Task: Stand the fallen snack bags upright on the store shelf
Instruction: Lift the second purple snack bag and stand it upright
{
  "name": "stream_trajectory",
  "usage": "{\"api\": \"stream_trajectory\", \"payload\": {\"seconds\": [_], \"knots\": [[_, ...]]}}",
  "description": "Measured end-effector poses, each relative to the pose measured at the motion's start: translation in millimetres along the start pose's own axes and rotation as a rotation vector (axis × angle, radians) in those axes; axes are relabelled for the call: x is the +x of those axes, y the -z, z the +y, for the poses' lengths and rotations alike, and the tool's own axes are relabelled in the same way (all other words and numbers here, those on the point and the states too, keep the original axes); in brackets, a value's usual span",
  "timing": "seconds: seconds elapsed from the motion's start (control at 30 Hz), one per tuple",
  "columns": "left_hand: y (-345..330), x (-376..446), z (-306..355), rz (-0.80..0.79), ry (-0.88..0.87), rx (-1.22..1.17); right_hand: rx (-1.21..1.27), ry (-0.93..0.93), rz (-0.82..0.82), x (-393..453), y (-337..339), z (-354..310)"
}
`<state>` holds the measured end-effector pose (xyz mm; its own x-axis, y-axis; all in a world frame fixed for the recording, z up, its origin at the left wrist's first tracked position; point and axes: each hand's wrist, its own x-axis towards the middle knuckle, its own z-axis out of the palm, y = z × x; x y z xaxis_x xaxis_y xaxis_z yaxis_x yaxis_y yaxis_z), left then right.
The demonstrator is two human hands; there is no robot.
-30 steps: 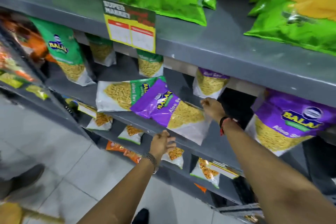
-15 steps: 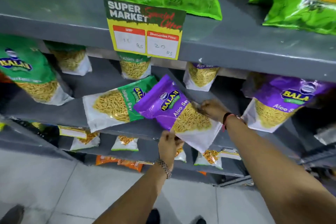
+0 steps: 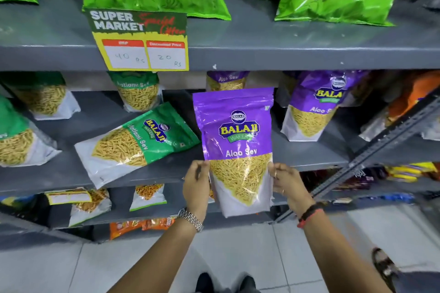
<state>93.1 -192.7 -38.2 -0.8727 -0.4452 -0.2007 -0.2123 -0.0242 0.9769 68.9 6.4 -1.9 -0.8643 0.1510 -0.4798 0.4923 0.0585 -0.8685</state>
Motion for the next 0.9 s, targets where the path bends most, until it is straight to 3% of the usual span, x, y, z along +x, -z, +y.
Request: {"api": "stream_trajectory", "payload": {"seconds": [0.2, 0.43, 0.7, 0.9], "knots": [[-2.2, -4.6, 8.4, -0.129, -0.099, 0.1, 0.138, -0.028, 0.057, -15.3, 13.4, 17.9], [-16.5, 15.7, 11.4, -0.142, -0.131, 0.175, 0.151, 0.008, 0.072, 1.7, 19.6, 18.1], [-55.2, 90.1, 57.2, -0.16, -0.19, 0.166, 0.11, 0.223, 0.105, 59.3, 11.3, -47.5], [-76.4, 124.7, 68.5, -0.11, -0.139, 0.129, 0.037, 0.35, 0.185, 113.2, -8.7, -69.6]]}}
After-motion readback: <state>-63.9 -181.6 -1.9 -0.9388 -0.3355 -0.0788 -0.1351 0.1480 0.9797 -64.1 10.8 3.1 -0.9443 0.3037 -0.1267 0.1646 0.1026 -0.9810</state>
